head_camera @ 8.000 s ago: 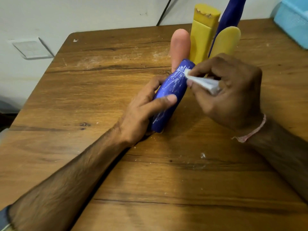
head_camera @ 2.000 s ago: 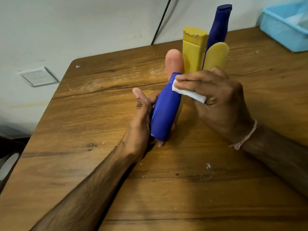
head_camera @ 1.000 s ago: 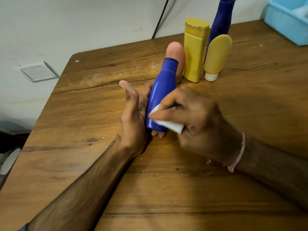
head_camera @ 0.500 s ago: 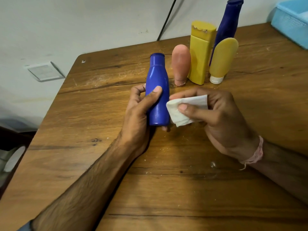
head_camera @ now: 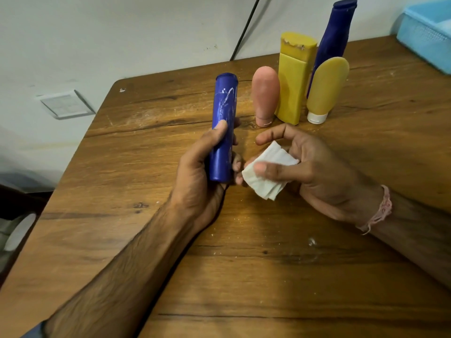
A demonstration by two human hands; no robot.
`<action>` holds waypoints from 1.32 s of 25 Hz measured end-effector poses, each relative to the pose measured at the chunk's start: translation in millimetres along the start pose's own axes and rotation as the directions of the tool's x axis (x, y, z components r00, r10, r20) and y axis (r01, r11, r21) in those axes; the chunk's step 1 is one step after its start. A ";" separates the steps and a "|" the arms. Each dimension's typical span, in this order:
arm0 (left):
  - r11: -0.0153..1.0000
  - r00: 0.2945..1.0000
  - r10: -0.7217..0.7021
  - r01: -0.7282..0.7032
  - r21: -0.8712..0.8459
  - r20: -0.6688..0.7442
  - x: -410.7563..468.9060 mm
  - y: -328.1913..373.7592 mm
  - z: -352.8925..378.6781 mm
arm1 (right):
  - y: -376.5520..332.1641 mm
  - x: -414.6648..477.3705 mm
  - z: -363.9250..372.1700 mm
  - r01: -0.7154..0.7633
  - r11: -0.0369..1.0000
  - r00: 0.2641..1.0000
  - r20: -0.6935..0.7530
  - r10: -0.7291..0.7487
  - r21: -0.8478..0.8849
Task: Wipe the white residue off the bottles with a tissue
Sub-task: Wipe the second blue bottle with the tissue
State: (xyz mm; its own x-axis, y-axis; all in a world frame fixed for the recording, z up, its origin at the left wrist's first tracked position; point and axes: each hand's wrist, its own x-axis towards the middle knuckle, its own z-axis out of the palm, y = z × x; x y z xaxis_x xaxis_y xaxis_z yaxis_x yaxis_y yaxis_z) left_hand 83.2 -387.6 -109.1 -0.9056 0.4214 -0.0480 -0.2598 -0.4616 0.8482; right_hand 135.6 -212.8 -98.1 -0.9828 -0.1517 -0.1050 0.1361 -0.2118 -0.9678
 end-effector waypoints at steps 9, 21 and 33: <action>0.970 0.997 -0.073 0.077 -0.230 0.030 -2.2 -2.6 2.2 | 12.5 -0.4 11.2 0.279 0.893 0.951 -0.027 -0.308 -0.353; 0.983 0.998 -0.003 -0.008 -0.181 -0.062 -7.1 -10.3 7.9 | 19.6 -0.2 21.6 0.278 0.885 0.942 -0.077 -0.328 -0.373; 0.981 1.000 0.000 0.003 -0.193 0.013 -8.6 -16.6 8.2 | 17.9 1.1 10.3 0.468 0.595 0.745 -0.071 -0.664 -0.653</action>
State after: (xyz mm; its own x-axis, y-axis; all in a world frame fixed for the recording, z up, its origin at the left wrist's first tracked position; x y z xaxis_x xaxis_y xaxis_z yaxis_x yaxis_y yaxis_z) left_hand 97.9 -377.2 -118.4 -0.9012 0.4314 -0.0414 -0.3220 -0.6025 0.7303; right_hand 138.1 -226.7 -113.2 -0.8311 0.0957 0.5478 -0.4606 0.4337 -0.7745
